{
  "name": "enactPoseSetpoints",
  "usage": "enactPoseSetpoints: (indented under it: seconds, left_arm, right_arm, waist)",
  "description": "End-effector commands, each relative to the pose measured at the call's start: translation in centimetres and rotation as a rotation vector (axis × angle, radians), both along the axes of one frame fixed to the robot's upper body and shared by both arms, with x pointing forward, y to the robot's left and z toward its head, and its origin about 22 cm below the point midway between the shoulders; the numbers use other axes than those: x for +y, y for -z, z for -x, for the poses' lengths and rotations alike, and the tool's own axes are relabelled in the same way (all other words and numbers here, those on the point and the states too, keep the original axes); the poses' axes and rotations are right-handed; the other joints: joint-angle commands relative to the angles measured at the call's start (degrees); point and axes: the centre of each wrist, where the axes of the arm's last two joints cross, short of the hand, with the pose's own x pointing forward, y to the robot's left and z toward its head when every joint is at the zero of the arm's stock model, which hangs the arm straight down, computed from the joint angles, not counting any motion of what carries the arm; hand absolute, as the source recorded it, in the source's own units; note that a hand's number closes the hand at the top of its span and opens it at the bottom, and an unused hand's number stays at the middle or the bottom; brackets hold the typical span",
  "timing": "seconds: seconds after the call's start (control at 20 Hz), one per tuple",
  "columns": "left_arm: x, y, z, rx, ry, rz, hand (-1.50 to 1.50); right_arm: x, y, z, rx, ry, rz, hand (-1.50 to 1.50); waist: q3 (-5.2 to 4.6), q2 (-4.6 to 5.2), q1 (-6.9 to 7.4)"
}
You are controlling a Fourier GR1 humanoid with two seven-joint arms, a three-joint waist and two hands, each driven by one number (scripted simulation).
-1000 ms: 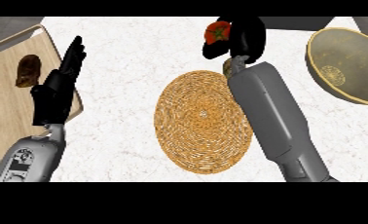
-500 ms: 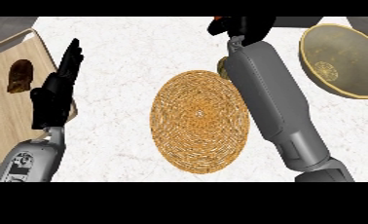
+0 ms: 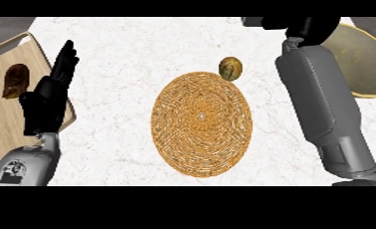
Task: Pick the tomato from the placemat and place it in the bowl
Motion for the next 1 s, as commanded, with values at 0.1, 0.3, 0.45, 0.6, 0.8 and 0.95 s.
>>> enactPoseSetpoints:
  seconds: [0.1,0.3,0.45,0.6,0.8,0.95]
  left_arm:
    - [0.6,-0.9,0.8,-0.005,0.003,-0.017,0.0]
    - [0.1,-0.4,-0.6,0.009,-0.002,0.002,0.0]
    - [-0.6,-1.8,-1.3,-0.012,0.007,0.012,0.0]
    - [-2.0,-0.2,-0.3,-0.015,0.01,0.006,0.0]
    - [-0.7,-0.2,-0.7,-0.012,0.015,-0.001,0.0]
    - [-0.6,-0.3,-0.4,-0.034,0.035,-0.004,0.0]
  right_arm:
    - [-9.4,1.1,0.5,-0.056,0.119,0.084,1.5]
    - [-13.2,4.1,1.7,0.026,0.177,0.163,1.5]
    - [-16.2,4.9,2.1,0.114,0.251,0.235,1.5]
    - [-18.5,6.7,2.2,0.122,0.288,0.262,1.5]
    - [-21.6,8.1,3.2,0.171,0.336,0.253,1.5]
    - [-23.3,7.0,3.4,0.115,0.343,0.113,1.5]
  waist:
    - [0.03,0.08,0.33]
    - [0.01,0.12,-0.3]
    - [0.01,0.16,-0.15]
    - [0.06,0.5,0.9]
    - [0.08,0.6,1.29]
    - [0.21,0.97,2.13]
